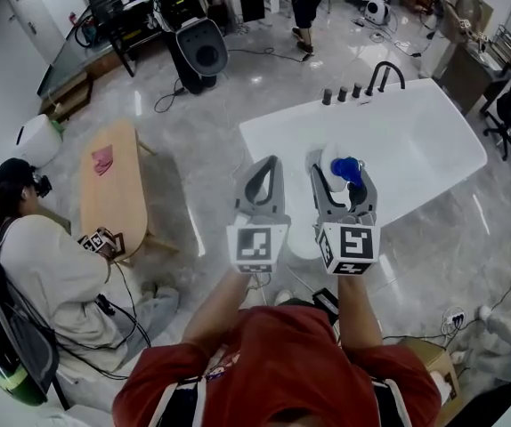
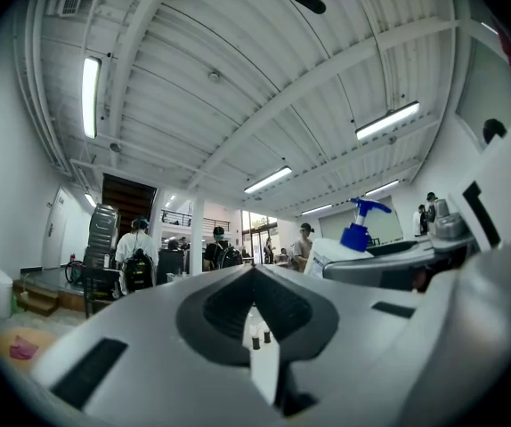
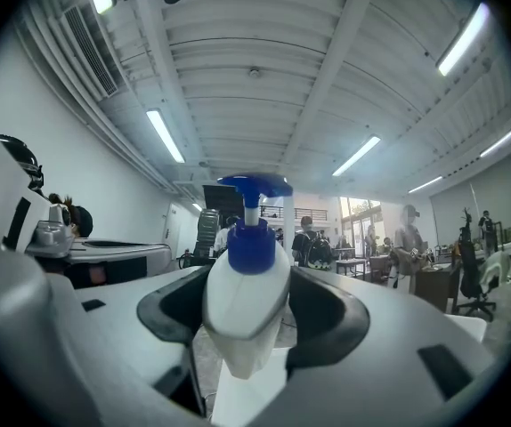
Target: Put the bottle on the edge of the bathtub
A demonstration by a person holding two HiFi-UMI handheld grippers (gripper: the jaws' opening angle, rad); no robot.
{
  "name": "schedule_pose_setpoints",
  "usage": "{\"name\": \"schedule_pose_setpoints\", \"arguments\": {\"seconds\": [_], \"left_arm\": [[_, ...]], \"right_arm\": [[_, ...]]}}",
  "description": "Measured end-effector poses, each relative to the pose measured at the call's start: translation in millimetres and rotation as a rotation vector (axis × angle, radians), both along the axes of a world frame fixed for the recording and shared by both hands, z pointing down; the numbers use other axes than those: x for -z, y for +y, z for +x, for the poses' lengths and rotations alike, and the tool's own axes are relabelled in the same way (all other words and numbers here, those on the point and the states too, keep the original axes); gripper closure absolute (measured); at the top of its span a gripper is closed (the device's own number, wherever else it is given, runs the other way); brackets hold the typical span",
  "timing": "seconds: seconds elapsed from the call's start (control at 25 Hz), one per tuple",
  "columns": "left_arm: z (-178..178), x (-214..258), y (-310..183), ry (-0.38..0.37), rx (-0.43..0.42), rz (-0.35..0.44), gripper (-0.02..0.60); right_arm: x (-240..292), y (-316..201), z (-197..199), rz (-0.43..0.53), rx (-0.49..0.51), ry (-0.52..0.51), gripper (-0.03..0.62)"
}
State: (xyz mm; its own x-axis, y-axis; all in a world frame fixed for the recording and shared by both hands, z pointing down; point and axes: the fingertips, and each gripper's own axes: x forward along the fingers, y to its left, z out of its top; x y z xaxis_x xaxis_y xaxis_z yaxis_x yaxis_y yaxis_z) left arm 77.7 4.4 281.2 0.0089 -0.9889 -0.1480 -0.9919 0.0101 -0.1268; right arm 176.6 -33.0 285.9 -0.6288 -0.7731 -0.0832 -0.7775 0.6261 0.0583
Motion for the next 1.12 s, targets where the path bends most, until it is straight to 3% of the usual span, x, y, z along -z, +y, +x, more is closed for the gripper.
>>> {"name": "schedule_pose_setpoints", "arguments": {"seconds": [0.6,0.84,1.12], "left_arm": [[-10.0,-9.4,-43.4,0.012,0.014,-0.005,0.566],[-37.0,-13.7,-63.5,0.029,-0.003,-0.007,0.565],[-94.7,-12.4,-91.0,0.027,-0.008,-0.004,0.566]], "right_arm": [[-10.2,-45.8,-8.7,-0.013,0.007,-0.002,0.319],[-16.1,-63.6,-34.4,-0.022,-0.010,0.015,0.319],[-19.1,-88.1,-94.1,-0.029,-0.012,0.038,0.319]]}}
